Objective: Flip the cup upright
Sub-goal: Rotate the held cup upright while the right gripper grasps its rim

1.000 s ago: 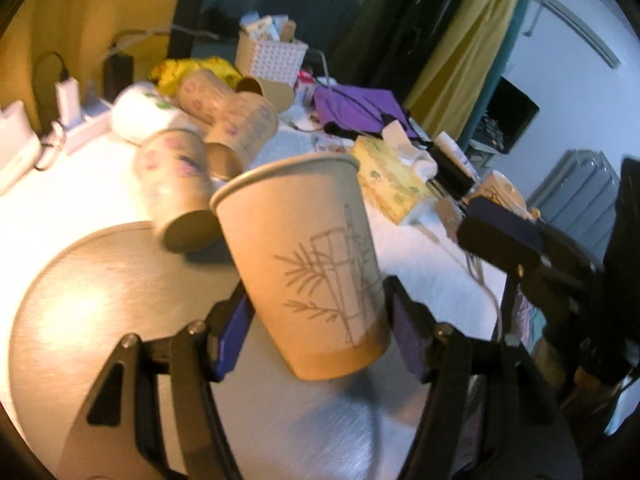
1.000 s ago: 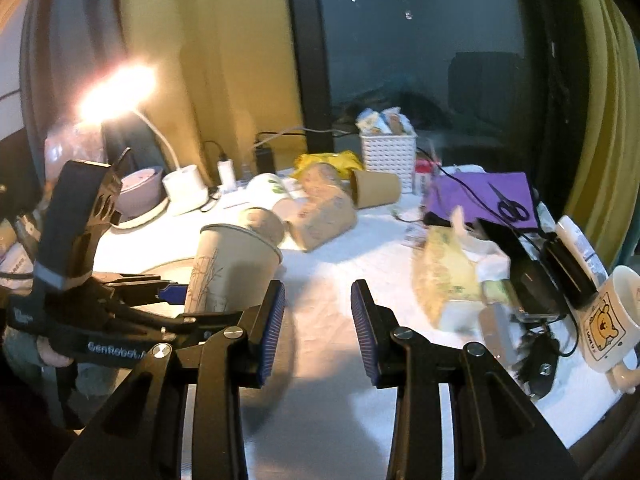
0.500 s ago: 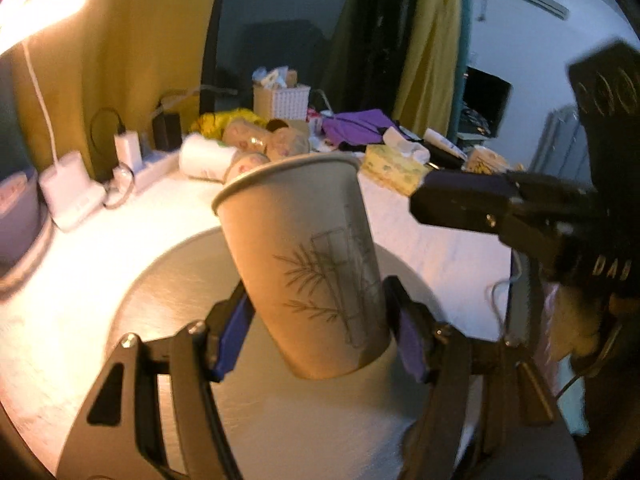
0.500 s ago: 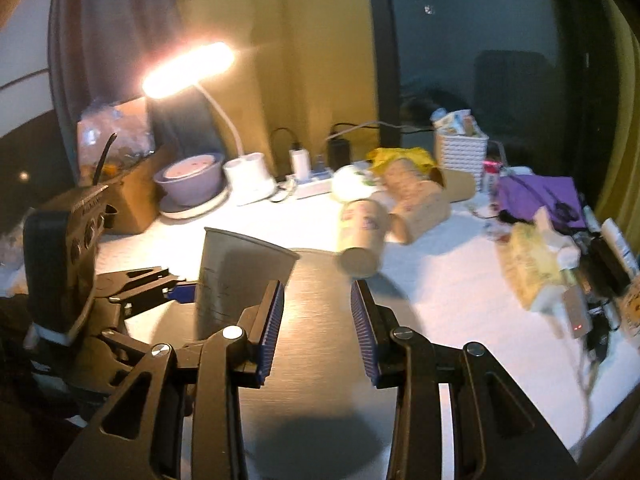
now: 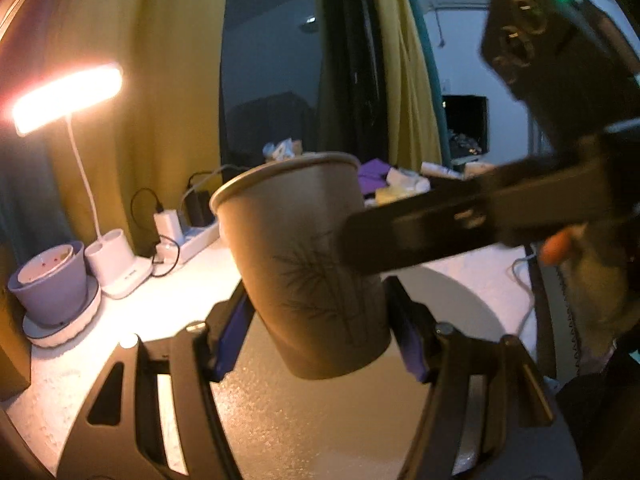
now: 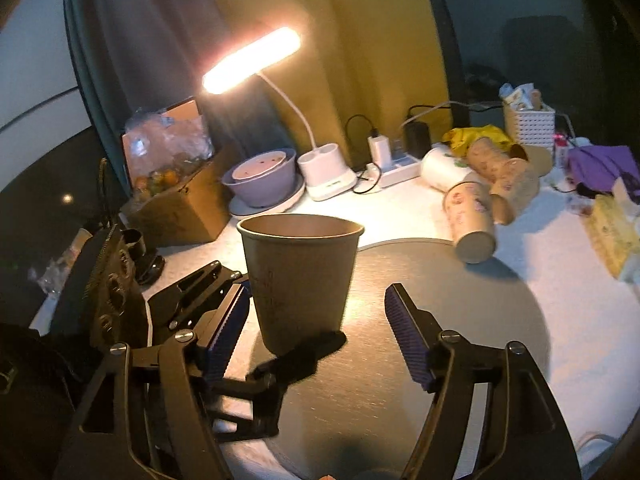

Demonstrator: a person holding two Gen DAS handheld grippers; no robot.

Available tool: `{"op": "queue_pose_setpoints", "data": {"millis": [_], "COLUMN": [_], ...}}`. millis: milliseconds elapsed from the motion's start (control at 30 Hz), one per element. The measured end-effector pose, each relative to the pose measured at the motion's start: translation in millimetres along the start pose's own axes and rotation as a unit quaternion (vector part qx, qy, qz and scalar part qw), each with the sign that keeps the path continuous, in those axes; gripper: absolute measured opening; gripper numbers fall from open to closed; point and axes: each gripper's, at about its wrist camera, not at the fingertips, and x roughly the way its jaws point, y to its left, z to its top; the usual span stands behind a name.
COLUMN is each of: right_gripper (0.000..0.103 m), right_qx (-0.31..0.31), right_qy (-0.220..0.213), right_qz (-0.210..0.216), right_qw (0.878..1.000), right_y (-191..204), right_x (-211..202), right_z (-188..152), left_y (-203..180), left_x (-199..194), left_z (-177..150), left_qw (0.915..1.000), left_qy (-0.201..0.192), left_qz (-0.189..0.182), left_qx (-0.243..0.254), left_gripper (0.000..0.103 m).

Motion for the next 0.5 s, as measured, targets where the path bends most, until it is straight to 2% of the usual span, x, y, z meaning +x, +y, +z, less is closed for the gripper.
{"op": "queue_pose_setpoints", "data": {"millis": [500], "right_gripper": [0.074], "right_qx": [0.022], "right_qy": [0.005], "right_qz": [0.042], "right_qw": [0.999], "right_y": [-5.9], "right_x": [8.0], "right_z": [2.6], "left_y": [-21.2], "left_x": [-5.6], "left_z": [-2.7], "left_qw": [0.9970], "left_qy": [-0.032], "left_qz": [-0.028], "left_qx": [0.064], "left_gripper": [0.065]}}
